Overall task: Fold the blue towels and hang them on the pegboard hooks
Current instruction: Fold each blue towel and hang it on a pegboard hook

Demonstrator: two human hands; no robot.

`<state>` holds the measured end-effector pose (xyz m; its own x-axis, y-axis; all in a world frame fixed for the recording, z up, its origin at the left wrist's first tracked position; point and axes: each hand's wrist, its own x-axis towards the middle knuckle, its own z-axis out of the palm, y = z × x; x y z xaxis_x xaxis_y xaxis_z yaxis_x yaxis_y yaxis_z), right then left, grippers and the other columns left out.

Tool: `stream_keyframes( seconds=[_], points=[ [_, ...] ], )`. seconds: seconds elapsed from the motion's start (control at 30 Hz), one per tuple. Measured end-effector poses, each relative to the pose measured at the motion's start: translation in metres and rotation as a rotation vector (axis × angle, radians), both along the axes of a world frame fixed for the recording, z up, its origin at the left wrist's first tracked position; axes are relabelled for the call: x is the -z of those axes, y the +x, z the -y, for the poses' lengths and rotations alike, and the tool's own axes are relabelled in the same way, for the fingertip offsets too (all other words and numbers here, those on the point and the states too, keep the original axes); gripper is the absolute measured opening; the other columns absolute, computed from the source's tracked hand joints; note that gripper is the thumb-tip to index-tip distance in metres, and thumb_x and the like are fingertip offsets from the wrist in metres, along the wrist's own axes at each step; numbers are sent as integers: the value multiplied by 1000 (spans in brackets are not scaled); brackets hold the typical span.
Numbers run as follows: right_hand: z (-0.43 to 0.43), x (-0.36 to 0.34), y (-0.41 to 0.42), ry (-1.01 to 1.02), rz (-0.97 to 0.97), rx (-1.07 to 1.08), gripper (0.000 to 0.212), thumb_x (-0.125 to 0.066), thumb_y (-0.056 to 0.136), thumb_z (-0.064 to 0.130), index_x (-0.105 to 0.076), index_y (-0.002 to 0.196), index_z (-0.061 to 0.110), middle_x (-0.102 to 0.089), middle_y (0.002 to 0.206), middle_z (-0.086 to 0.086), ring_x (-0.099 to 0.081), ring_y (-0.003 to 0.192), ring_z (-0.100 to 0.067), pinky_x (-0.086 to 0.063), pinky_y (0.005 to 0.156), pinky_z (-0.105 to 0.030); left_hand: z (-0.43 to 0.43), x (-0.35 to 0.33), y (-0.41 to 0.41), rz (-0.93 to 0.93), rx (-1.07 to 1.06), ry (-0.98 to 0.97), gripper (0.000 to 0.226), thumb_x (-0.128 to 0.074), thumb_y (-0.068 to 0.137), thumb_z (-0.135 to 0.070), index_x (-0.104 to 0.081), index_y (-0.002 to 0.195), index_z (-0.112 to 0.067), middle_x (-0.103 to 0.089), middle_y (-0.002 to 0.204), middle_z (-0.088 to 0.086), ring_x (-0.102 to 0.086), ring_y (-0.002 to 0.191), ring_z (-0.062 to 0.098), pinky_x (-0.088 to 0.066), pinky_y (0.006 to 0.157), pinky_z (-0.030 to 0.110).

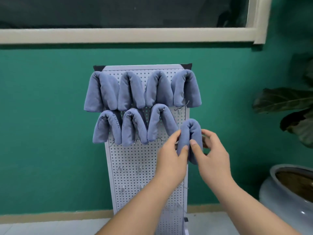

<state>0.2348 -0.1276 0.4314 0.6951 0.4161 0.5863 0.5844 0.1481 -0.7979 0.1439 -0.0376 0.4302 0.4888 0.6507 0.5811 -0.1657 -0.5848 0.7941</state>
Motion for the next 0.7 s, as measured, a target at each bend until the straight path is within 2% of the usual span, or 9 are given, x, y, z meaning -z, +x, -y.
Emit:
stream_keyframes(
  seconds=[0.1,0.23,0.3,0.33,0.37,0.43,0.57,0.7],
  points=[
    [-9,-40,19,28,41,60,24,-69,98,32,-60,117,43,-69,99,30,-61,91,20,-43,73,-11,-6,-39,15,0,-104,62,48,-56,99,-16,-58,140,-40,-71,123,-19,-67,113,3,-57,99,35],
    [-29,-86,44,3,136,130,20,-62,101,31,-61,120,38,-72,95,19,-65,85,2,-43,67,-21,-13,-94,26,-53,-185,147,39,-47,103,-16,-60,130,-41,-71,101,-5,-69,90,19,-62,80,42],
    [-40,-105,57,-45,182,168,22,-60,102,31,-62,123,35,-71,97,13,-64,85,-13,-42,69,-29,-17,-116,29,-107,-218,142,37,-43,105,-13,-62,127,-36,-71,100,1,-66,79,19,-58,66,21],
    [-45,-113,64,-65,198,186,23,-59,102,30,-62,124,34,-71,99,11,-63,87,-17,-41,71,-29,-19,-124,30,-137,-237,139,37,-41,105,-11,-63,124,-33,-71,102,4,-61,73,18,-49,56,13],
    [-50,-119,72,-84,211,205,23,-58,102,30,-63,125,34,-72,101,9,-62,88,-20,-41,73,-30,-23,-131,33,-168,-257,142,36,-40,104,-10,-64,121,-30,-72,104,7,-58,70,18,-43,50,14],
    [-59,-125,86,-136,231,252,25,-57,102,31,-63,127,33,-73,104,3,-60,88,-25,-42,72,-31,-29,-137,39,-219,-284,158,37,-38,102,-9,-65,118,-31,-72,104,7,-60,72,23,-46,54,25],
    [-67,-117,102,-296,289,319,30,-55,102,31,-64,130,34,-73,108,-7,-56,84,-31,-44,70,-33,-43,-123,51,-315,-305,162,34,-37,99,-8,-66,107,-24,-62,87,3,-58,77,28,-53,67,37],
    [-71,-104,109,-355,322,310,30,-57,101,29,-66,129,34,-74,107,-6,-55,83,-29,-45,71,-33,-54,-104,62,-382,-349,177,25,-40,92,-1,-63,94,-10,-51,69,2,-48,66,28,-46,60,39]
  ],
)
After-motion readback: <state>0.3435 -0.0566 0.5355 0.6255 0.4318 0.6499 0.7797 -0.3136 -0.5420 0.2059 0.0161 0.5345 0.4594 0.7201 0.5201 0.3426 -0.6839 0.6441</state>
